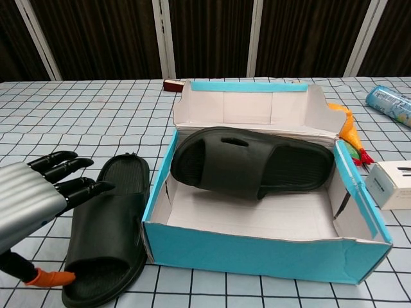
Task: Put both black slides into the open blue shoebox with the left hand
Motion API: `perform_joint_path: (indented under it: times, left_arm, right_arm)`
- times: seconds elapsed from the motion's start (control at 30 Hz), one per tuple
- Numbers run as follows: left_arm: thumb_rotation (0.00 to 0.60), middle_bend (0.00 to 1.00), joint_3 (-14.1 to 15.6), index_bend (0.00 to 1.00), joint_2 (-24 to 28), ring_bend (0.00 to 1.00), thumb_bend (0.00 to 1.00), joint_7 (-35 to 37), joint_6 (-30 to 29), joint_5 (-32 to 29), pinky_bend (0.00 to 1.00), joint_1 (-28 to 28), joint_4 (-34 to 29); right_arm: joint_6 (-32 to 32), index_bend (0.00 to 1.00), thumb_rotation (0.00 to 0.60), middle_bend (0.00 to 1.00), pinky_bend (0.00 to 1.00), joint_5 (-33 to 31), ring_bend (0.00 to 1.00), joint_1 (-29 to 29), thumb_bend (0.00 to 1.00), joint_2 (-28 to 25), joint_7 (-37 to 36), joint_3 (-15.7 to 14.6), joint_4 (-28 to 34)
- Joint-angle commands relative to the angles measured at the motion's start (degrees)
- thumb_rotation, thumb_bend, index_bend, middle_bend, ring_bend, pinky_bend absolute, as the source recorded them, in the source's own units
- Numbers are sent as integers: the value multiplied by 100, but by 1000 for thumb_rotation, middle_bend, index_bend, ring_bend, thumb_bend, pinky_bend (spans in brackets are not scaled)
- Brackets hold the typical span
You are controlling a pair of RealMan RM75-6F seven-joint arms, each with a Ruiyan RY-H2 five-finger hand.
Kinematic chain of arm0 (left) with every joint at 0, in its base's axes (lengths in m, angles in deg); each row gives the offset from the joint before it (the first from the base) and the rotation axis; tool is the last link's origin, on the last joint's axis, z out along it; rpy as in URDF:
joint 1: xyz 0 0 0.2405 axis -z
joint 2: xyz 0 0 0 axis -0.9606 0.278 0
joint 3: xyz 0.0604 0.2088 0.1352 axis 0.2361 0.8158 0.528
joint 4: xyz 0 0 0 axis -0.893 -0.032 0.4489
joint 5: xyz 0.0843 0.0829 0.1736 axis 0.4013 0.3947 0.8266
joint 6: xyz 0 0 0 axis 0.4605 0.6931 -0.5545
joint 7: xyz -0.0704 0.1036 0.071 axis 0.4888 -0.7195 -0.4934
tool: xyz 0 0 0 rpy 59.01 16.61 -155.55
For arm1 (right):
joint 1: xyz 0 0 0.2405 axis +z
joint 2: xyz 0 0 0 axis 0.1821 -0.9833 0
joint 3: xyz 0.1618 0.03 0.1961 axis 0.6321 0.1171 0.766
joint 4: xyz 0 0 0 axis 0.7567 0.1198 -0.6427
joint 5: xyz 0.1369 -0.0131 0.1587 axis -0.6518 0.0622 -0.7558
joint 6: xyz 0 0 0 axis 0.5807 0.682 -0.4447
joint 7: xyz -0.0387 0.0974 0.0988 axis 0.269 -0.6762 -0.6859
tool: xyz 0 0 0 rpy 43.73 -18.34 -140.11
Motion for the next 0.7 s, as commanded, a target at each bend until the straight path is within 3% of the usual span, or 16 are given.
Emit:
perform_joint_path:
  times: [0.03, 0.47, 0.7]
  left_arm:
    - [273, 190, -24, 59, -23, 0, 0, -57, -13, 18, 0, -4, 36]
    - [271, 204, -111, 71, -110, 0, 41, -136, -20, 54, 0, 0, 197]
    - [256, 256, -128, 114, -146, 0, 136, -30, 4, 102, 0, 27, 288]
  right_arm:
    - [19, 132, 600, 206, 201, -10, 257, 4, 225, -5, 4, -3, 6]
    - [82, 132, 600, 206, 199, -28, 257, 22, 226, -13, 1, -16, 24]
    - [112, 132, 600, 206, 196, -43, 257, 30, 226, -21, -10, -18, 30]
